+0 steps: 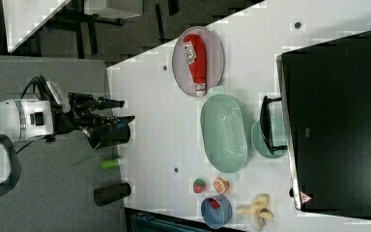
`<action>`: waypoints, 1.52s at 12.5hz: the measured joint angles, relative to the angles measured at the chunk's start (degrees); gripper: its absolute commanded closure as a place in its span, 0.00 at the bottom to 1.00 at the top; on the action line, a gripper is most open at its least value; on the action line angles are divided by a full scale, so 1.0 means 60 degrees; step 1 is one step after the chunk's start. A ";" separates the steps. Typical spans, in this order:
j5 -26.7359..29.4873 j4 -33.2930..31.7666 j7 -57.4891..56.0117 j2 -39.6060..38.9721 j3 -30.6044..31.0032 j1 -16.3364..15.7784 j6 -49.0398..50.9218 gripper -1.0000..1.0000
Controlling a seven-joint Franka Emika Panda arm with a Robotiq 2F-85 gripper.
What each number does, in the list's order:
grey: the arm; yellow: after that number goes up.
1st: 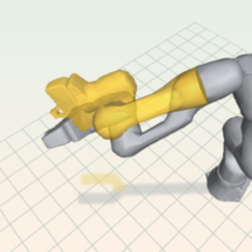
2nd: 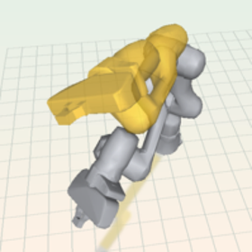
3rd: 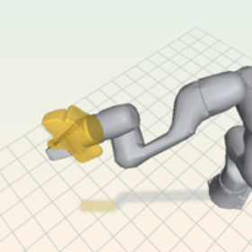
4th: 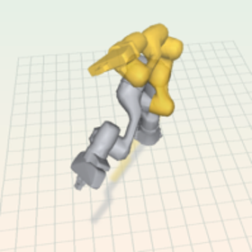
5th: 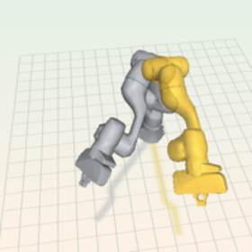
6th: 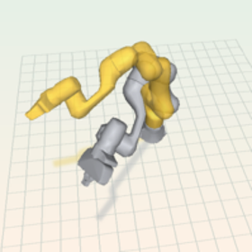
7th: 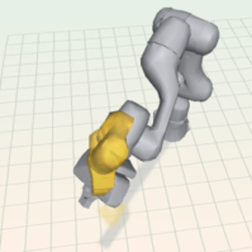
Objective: Drag strainer right to left.
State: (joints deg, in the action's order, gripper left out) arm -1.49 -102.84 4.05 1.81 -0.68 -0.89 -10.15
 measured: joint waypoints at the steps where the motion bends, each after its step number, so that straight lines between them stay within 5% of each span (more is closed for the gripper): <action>1: -0.0137 -0.0970 0.0125 0.0926 -0.0123 -0.0018 0.1105 0.30; 4: -0.0133 -0.2723 0.0305 0.3972 -0.0680 -0.0025 0.2334 0.00; 8: -0.0293 -0.3003 0.0550 0.4711 -0.0738 0.0252 0.0009 0.00; 16: -0.0184 -0.6304 0.3603 -0.1107 -0.0349 -0.0015 -0.6263 0.00; 19: -0.0305 -0.6826 0.4794 -0.2343 -0.0110 0.0011 -0.7620 0.00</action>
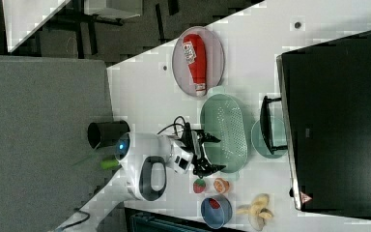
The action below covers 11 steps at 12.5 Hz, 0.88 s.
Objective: Drag strainer right to left.
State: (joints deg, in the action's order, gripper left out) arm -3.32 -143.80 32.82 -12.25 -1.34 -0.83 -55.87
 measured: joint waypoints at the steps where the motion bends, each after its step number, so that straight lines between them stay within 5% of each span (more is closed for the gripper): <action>1: 0.0149 0.0205 0.0331 -0.0381 -0.0001 -0.0034 -0.0508 0.00; 5: -0.0035 0.0578 0.0989 -0.1339 -0.0157 -0.0105 -0.2578 0.00; 11: 0.0000 0.0448 0.1208 -0.1771 0.0193 -0.0312 -0.2737 0.00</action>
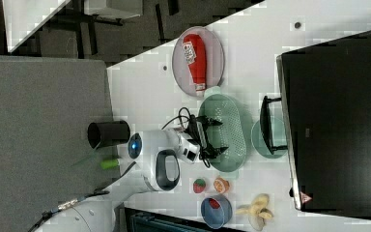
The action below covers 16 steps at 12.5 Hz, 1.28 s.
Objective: Drag strainer right to left.
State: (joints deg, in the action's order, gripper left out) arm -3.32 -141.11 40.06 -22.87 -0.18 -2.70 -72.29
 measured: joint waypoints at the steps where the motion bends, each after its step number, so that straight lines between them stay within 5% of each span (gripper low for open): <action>1: 0.0224 0.0019 0.0028 -0.0002 0.0094 -0.0081 0.0019 0.00; 10: 0.1550 0.0168 0.0266 0.0042 0.0101 -0.1232 0.0886 0.00; 16: 0.2020 0.1585 0.2369 -0.0676 0.0267 -0.2245 0.1147 0.00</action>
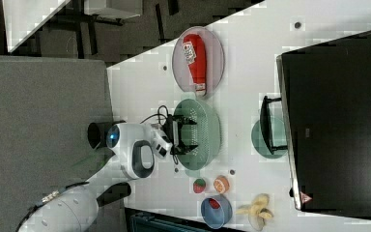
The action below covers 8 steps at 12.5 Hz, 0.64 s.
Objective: Drag strainer right to left.
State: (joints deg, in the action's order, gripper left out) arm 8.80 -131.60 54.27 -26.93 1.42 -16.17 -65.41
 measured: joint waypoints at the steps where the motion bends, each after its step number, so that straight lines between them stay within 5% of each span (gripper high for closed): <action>1: -0.0092 0.0093 0.0387 -0.0042 0.0048 -0.0266 0.0065 0.00; 8: -0.0070 0.0970 0.1735 -0.0539 0.0274 -0.1954 0.0746 0.00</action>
State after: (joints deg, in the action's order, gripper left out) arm 8.38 -125.78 64.68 -30.16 3.06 -27.89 -60.93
